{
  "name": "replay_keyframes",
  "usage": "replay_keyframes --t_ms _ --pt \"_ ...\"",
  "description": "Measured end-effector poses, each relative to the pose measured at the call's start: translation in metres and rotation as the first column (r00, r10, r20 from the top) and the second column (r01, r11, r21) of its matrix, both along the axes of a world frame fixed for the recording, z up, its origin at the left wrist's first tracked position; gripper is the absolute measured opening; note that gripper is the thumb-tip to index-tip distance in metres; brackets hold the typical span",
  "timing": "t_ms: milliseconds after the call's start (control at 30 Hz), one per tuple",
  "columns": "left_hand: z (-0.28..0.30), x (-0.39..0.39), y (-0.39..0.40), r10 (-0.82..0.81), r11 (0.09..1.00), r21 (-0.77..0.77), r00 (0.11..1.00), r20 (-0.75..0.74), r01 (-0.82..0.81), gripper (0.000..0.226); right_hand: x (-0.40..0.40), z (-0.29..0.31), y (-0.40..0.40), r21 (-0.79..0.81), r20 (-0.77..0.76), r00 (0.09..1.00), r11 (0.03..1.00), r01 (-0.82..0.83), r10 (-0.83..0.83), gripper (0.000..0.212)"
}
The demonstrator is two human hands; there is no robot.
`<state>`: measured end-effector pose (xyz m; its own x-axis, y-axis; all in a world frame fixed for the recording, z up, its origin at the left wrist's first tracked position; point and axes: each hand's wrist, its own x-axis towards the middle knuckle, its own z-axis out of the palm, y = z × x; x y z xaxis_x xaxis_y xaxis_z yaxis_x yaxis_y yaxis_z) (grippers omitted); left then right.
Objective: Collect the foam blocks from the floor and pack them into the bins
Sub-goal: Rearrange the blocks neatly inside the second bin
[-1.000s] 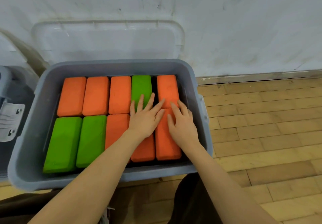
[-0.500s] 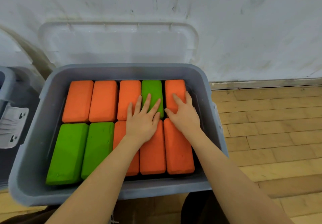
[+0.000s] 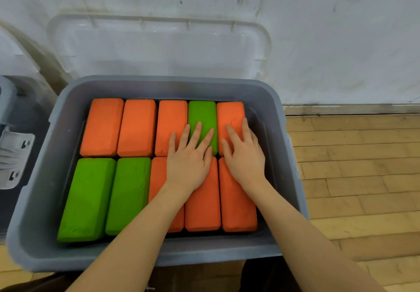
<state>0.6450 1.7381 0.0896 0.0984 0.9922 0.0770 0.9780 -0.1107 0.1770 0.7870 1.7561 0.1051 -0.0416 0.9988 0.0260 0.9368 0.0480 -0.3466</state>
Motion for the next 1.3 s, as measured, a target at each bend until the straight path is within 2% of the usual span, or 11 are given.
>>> replay_keyframes --t_ms 133,200,267,400,700,833,933,1033,1100,1167,1300 --pt "0.002 0.004 0.003 0.036 0.999 -0.017 0.999 0.006 -0.036 0.051 0.002 -0.008 0.007 0.097 0.009 1.0 0.995 -0.006 0.005 0.051" --pt "0.003 0.004 0.002 0.046 0.999 -0.025 0.999 0.004 -0.046 0.052 0.001 -0.007 0.008 0.126 0.065 0.997 0.991 -0.05 0.042 0.052" --pt "0.004 0.004 0.001 0.032 0.999 -0.03 1.0 -0.002 -0.032 0.052 0.0 -0.001 0.006 0.089 0.115 0.991 0.993 -0.073 0.063 0.057" --pt "0.006 0.001 0.003 -0.003 0.999 -0.047 0.999 0.034 0.005 0.056 0.002 0.001 -0.015 -0.038 0.06 0.997 0.998 -0.045 0.047 0.065" --pt "0.005 0.028 0.002 0.101 0.994 -0.035 0.995 0.021 -0.1 0.052 0.022 -0.01 -0.016 -0.031 -0.045 0.993 0.994 -0.109 0.108 0.062" --pt "0.003 0.016 0.0 0.104 0.994 -0.024 0.995 -0.004 -0.104 0.052 0.011 -0.01 -0.017 -0.012 0.01 0.993 0.993 -0.116 0.116 0.063" --pt "0.009 0.01 -0.002 0.092 0.994 -0.066 0.996 -0.006 -0.092 0.051 0.003 -0.006 -0.018 -0.015 0.024 0.994 0.994 -0.107 0.107 0.063" --pt "0.02 0.01 -0.004 0.084 0.985 -0.151 0.996 0.007 -0.082 0.048 0.008 0.002 -0.017 -0.067 0.01 0.993 0.991 -0.116 0.117 0.053" --pt "0.034 0.006 -0.016 0.148 0.985 -0.098 0.987 0.055 -0.142 0.047 0.009 0.016 -0.021 -0.072 -0.008 0.993 0.991 -0.115 0.114 0.051" --pt "0.056 -0.001 -0.032 0.218 0.976 -0.015 0.968 0.123 -0.218 0.044 0.003 0.035 -0.027 -0.039 -0.09 0.989 0.992 -0.123 0.12 0.047" --pt "0.107 -0.025 -0.061 0.266 0.947 0.141 0.95 0.166 -0.289 0.051 -0.022 0.073 -0.045 0.093 -0.23 0.95 0.976 -0.195 0.212 0.04"
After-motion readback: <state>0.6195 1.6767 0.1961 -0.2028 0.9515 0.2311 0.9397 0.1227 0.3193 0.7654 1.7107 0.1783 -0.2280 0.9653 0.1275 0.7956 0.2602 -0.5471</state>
